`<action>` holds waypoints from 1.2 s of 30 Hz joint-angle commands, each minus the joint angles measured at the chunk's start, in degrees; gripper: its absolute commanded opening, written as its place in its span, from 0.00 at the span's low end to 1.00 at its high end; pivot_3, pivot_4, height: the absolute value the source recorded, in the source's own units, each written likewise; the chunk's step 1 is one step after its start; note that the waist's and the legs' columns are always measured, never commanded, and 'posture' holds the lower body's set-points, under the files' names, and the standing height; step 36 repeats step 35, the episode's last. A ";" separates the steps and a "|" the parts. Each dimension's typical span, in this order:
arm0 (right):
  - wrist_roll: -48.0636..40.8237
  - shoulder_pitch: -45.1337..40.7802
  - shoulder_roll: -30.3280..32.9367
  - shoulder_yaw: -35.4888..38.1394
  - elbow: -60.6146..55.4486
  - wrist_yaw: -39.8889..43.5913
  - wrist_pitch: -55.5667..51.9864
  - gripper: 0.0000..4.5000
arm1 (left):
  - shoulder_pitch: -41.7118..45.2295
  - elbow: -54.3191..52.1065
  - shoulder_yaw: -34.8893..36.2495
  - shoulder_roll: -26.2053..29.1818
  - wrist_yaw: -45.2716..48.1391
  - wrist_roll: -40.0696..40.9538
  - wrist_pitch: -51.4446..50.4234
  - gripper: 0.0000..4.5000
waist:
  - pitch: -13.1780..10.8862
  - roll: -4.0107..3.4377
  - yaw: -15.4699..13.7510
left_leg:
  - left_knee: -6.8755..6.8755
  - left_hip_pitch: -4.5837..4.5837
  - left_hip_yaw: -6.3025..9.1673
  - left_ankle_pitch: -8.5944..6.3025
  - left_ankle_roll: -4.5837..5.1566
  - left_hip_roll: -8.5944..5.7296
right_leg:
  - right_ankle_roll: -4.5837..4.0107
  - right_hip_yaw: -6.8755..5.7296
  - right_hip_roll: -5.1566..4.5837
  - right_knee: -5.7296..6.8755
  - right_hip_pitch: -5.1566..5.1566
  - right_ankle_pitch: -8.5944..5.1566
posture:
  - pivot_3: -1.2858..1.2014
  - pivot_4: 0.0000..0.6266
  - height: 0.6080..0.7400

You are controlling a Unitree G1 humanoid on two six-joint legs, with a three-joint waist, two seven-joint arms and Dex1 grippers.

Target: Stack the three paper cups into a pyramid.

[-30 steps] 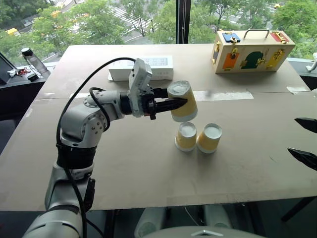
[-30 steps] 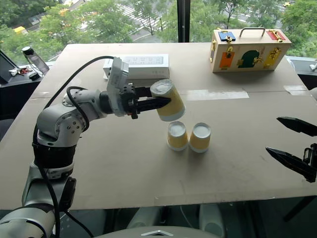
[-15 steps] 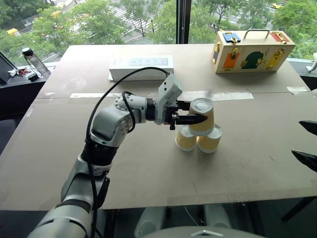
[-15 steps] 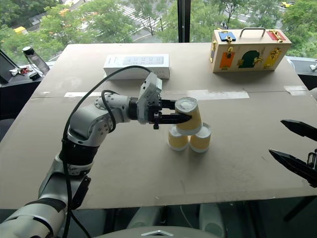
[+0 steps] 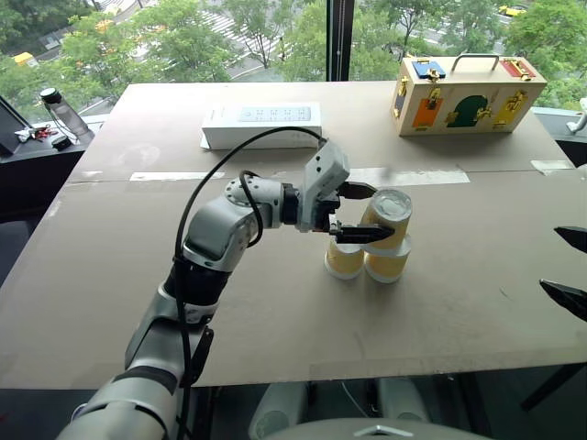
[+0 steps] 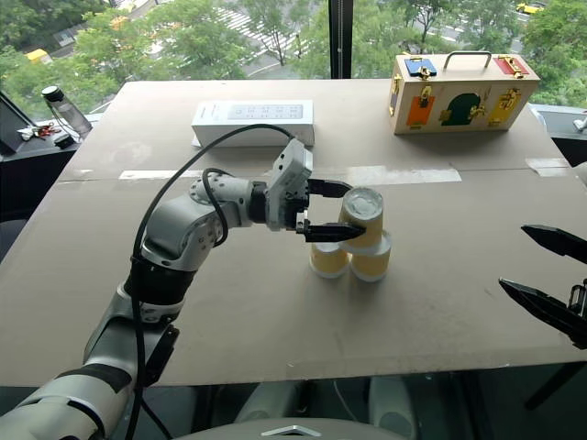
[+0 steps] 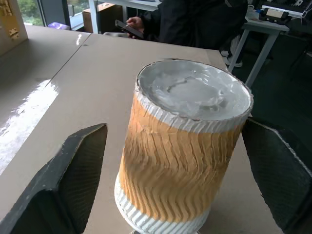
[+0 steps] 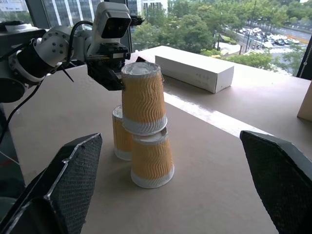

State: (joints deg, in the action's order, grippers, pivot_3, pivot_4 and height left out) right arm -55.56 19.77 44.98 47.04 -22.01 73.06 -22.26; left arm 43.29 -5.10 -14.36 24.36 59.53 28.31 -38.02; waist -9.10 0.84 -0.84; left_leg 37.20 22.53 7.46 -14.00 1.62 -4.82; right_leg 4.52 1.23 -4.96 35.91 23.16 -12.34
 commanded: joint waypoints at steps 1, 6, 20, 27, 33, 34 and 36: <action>-1.23 -1.05 0.31 -0.30 -1.81 -1.05 -0.28 1.00 | -0.12 -4.17 5.95 1.16 -1.88 3.47 -2.14 0.99 | 0.00 0.00 0.05 | 0.00 0.00 0.00 0.00 0.00 0.00 | 0.00 0.00 0.00 0.00 0.00 0.00 | 0.52 0.24 1.00; -1.78 -2.54 0.26 -2.02 -1.78 -1.30 -0.57 1.00 | -6.57 -12.29 15.05 4.82 -4.95 12.02 -9.43 0.99 | 0.01 -0.04 0.32 | -0.02 -0.03 0.01 0.00 -0.01 0.04 | 0.00 0.02 0.01 0.01 0.02 0.00 | 0.52 0.24 1.00; 0.53 0.82 -0.03 -2.02 3.72 2.20 -0.62 1.00 | -40.62 -20.43 30.86 7.85 -9.47 9.65 6.77 0.99 | 0.01 -0.04 -0.54 | -0.02 -0.02 -0.01 -0.02 0.02 0.02 | -0.06 0.04 -0.10 -0.01 0.01 -0.02 | 0.52 0.24 1.00; 7.28 6.24 -0.61 -0.52 9.95 4.92 4.02 1.00 | -54.91 -17.90 35.09 9.58 -6.65 5.41 16.36 0.99 | 0.04 -0.07 -0.48 | -0.14 -0.04 -0.15 -0.08 0.09 0.06 | -0.26 0.17 -0.20 -0.03 0.07 -0.14 | 0.52 0.24 1.00; 14.78 9.50 0.23 1.51 18.32 6.17 11.77 1.00 | -62.78 -18.91 36.41 10.29 -5.40 5.14 18.34 0.99 | 0.06 -0.10 -0.44 | -0.13 -0.07 -0.25 -0.13 0.15 0.07 | -0.25 0.23 -0.22 -0.03 0.06 -0.15 | 0.52 0.24 1.00; 15.99 9.98 0.14 1.54 19.38 6.60 13.37 1.00 | -63.86 -19.40 35.90 10.33 -4.97 5.39 18.24 0.99 | 0.06 -0.11 -0.39 | -0.13 -0.07 -0.24 -0.13 0.15 0.08 | -0.25 0.22 -0.22 -0.03 0.06 -0.15 | 0.52 0.24 1.00; 17.01 10.10 -0.04 1.25 20.05 6.36 14.55 1.00 | -64.44 -19.52 35.24 10.61 -4.45 5.85 17.61 0.99 | 0.06 -0.11 -0.39 | -0.13 -0.07 -0.24 -0.13 0.15 0.09 | -0.24 0.23 -0.23 -0.03 0.06 -0.15 | 0.52 0.24 1.00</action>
